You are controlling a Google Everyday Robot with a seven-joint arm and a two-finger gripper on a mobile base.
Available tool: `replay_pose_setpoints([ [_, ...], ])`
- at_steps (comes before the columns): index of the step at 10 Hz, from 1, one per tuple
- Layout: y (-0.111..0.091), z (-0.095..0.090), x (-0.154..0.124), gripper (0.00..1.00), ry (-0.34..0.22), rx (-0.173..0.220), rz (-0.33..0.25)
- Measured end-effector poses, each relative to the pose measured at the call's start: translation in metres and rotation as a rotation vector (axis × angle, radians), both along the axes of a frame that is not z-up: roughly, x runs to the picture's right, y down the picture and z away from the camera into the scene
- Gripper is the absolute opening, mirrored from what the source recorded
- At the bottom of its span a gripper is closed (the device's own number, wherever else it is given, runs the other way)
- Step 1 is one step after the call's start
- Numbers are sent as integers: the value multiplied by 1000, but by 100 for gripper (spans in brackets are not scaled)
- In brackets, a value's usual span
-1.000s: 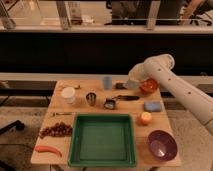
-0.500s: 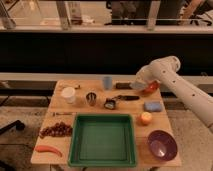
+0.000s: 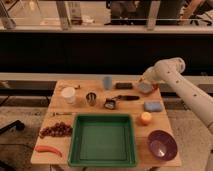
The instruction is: Wipe red bowl with sponge
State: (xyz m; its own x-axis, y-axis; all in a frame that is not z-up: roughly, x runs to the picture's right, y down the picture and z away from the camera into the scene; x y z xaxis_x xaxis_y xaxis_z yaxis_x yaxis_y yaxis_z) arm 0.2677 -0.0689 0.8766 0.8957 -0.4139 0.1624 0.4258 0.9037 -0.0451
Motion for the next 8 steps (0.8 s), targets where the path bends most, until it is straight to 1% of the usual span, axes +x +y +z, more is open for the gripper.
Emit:
replay_pose_setpoints([
  [2,-9,12,9,4,11,-6,-5],
  [3,-16,18,9,4,12,-8,-10],
  [4,-19,20,12,4,16,-11,-9],
  [5,-24,21,24,4,32,-11,-10],
  [8,-27,23,40,4,55,-23,3],
])
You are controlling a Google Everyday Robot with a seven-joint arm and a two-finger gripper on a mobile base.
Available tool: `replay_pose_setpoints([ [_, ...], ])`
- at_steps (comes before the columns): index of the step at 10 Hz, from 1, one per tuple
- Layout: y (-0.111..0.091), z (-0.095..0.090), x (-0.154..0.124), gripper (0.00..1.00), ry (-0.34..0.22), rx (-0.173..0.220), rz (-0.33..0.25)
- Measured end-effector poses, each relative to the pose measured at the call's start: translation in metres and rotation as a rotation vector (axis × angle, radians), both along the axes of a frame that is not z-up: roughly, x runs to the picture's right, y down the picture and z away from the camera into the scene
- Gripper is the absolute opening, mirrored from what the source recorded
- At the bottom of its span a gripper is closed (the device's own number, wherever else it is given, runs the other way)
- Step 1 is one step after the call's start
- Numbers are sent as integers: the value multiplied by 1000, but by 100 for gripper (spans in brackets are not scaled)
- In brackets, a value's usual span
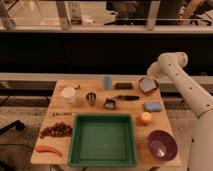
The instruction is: Wipe red bowl with sponge
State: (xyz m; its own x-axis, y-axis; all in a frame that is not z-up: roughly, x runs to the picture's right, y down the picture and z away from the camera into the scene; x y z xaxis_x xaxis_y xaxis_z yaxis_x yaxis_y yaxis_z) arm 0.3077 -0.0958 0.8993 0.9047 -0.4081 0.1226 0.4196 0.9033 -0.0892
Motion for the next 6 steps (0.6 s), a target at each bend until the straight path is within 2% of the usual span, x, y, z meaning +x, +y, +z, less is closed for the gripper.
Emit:
replay_pose_setpoints([
  [3,11,1,11,4,20,-26,16],
  [6,11,16,10,4,13,-50,17],
])
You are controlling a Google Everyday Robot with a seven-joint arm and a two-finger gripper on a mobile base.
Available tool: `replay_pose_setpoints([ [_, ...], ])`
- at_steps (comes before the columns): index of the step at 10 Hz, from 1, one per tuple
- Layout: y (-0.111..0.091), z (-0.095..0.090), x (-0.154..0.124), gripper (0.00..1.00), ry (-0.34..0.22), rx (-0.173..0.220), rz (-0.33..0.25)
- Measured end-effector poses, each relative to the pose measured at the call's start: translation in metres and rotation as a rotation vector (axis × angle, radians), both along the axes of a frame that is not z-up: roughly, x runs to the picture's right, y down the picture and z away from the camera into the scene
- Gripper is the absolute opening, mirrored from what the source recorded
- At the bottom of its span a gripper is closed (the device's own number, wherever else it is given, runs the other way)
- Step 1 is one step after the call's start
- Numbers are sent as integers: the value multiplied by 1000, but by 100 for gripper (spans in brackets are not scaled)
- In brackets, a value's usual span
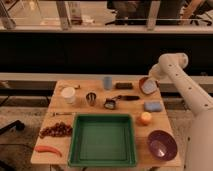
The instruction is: Wipe red bowl with sponge
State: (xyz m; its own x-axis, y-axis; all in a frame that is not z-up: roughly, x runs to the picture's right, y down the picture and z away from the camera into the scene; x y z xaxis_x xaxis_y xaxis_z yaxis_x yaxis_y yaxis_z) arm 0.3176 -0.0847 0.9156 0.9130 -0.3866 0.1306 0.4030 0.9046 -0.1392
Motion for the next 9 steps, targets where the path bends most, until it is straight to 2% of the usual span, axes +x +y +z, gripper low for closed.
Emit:
replay_pose_setpoints([
  [2,-5,13,1,4,-3,-13,-1],
  [7,-7,32,9,4,-8,-36,5],
  [8,-7,35,8,6,-11,-40,3],
  [9,-7,36,8,13,-13,-47,0],
])
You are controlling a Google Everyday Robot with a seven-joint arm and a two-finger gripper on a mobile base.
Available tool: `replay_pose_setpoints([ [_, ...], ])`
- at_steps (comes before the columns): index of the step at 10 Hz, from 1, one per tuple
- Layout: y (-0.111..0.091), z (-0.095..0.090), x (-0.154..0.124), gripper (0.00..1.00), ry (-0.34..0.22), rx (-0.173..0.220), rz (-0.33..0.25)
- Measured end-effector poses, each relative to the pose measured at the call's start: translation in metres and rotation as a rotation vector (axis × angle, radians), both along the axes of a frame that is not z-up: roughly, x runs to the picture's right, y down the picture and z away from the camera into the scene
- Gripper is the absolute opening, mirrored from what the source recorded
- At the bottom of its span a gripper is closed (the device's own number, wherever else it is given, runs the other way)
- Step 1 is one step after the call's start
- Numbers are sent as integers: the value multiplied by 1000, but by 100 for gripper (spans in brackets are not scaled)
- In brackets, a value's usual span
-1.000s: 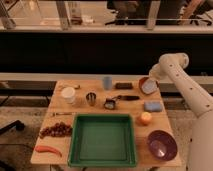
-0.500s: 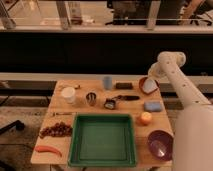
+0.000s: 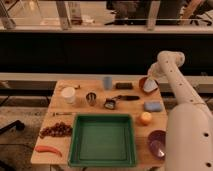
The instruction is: Wipe red bowl with sponge
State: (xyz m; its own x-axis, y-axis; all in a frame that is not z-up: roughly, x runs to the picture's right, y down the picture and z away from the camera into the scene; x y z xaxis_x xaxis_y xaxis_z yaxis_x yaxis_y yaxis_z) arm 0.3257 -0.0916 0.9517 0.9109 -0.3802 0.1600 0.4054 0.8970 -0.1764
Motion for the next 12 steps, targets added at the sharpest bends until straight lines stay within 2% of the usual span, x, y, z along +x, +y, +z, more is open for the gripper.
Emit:
replay_pose_setpoints([
  [1,-1,3,-2,22,-4,-7,-4],
  [2,-3,5,-9,36,-17,-4,3],
  [4,-2,7,-8,52,-14,3,13],
  [6,-3,10,-19,74,-30,13,15],
  [7,-2,10,-24,79,-40,19,15],
  [10,6,6,-48,80,-78,40,24],
  [11,6,5,-60,80,-92,44,21],
  [12,6,3,-83,80,-119,52,17],
])
